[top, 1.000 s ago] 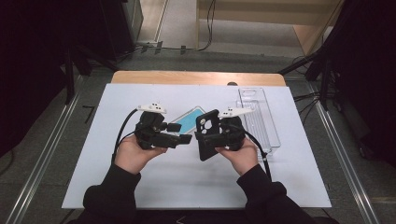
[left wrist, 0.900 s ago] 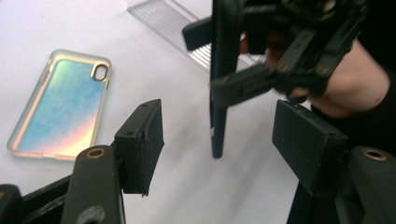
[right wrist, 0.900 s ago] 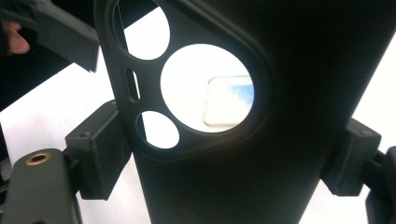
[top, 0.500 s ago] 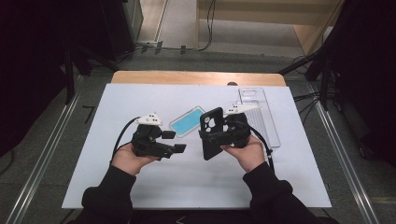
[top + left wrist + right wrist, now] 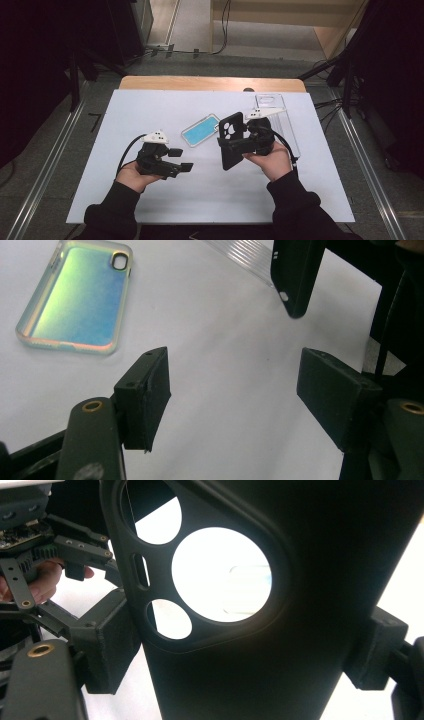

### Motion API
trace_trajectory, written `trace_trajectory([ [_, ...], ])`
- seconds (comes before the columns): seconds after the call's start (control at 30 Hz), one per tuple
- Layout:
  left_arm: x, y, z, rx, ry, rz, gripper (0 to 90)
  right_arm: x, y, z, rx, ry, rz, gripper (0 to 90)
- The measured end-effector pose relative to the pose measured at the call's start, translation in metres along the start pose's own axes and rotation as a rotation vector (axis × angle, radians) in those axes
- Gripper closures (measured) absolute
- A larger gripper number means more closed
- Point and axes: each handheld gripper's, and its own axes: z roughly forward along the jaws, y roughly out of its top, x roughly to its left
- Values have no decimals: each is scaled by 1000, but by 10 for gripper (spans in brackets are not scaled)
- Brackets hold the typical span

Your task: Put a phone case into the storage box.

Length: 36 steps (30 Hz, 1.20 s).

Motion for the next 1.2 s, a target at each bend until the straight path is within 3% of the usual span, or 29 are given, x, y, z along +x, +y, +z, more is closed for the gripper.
trace_trajectory([
  [0.5, 10, -24, -4, 27, -16, -19, 299, -15, 11, -29, -35, -12, 15, 144],
  [0.8, 10, -32, -10, 23, 1, -39, 299, -27, 17, -48, -62, -42, 38, 143],
  [1.2, 11, -38, -16, 6, 37, -67, 299, -49, 23, -73, -118, -169, 94, 144],
])
